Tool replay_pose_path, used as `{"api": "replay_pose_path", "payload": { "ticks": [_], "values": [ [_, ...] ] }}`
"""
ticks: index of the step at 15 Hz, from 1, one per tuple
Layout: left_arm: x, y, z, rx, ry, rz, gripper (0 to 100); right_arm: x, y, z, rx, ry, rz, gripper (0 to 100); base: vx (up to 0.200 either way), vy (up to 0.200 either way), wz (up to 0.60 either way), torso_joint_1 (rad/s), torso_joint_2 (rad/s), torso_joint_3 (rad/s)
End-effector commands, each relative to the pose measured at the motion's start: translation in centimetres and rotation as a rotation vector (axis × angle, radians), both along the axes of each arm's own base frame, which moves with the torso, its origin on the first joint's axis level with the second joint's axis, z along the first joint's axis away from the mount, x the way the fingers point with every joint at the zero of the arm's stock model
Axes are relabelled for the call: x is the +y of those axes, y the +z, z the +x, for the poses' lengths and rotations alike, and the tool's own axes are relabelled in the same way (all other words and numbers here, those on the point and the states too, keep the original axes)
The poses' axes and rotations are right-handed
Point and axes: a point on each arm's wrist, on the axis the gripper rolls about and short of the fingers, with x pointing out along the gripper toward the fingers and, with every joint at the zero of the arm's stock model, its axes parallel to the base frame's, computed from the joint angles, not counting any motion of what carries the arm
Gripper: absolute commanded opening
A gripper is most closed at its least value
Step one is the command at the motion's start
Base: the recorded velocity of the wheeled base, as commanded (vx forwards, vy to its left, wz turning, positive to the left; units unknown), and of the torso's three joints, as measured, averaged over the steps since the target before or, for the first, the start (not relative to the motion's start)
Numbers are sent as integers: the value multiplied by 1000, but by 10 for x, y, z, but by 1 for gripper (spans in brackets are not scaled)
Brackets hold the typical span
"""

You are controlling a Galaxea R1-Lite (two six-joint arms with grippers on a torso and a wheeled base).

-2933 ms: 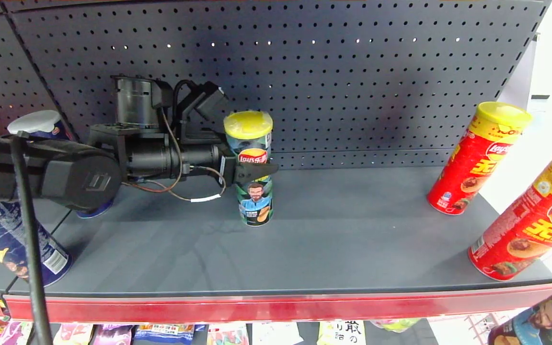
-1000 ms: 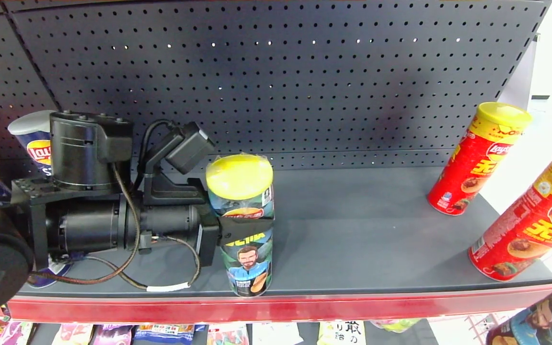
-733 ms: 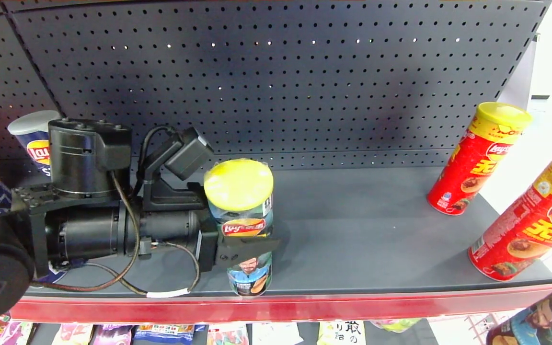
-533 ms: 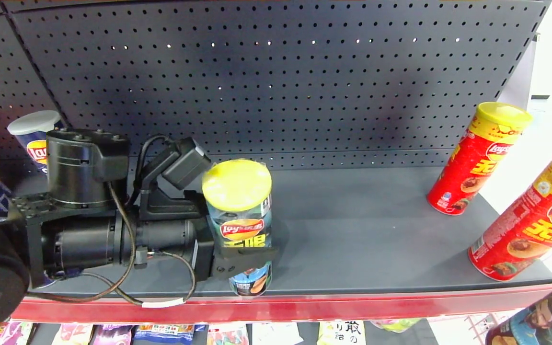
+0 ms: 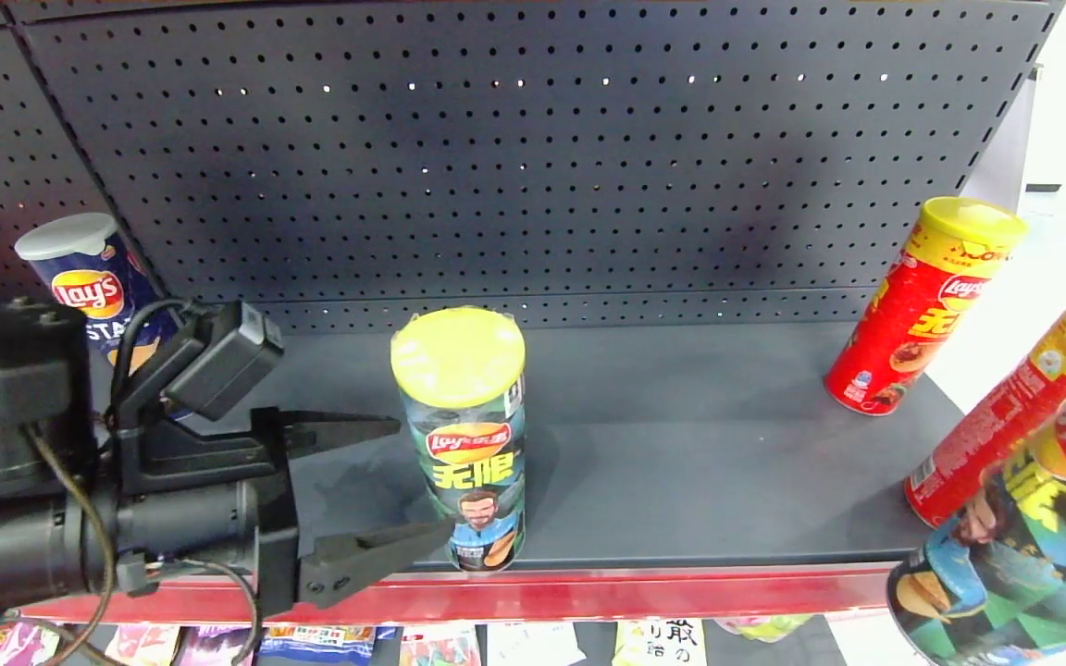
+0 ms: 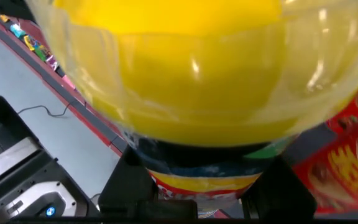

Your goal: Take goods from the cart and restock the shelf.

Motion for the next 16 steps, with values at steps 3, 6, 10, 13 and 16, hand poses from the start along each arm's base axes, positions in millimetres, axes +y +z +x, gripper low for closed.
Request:
{"api": "replay_pose_path", "payload": {
  "ticks": [3, 6, 10, 13, 16],
  "values": [
    [25, 1, -34, -26, 66, -39, 100, 28, 5, 56, 45, 31, -22, 0, 0, 0, 0, 0, 0, 0],
    [48, -13, -77, -8, 192, -71, 100, 80, 18, 106, 39, 144, -25, 0, 0, 0, 0, 0, 0, 0],
    [67, -21, -115, 18, 237, -45, 100, 118, 12, 139, 59, 185, -40, 0, 0, 0, 0, 0, 0, 0],
    [79, -28, -140, 9, 282, -33, 100, 141, 5, 169, 62, 191, -39, 0, 0, 0, 0, 0, 0, 0],
    [86, -31, -153, 14, 299, -24, 100, 159, 1, 194, 27, 222, -12, 0, 0, 0, 0, 0, 0, 0]
  ]
}}
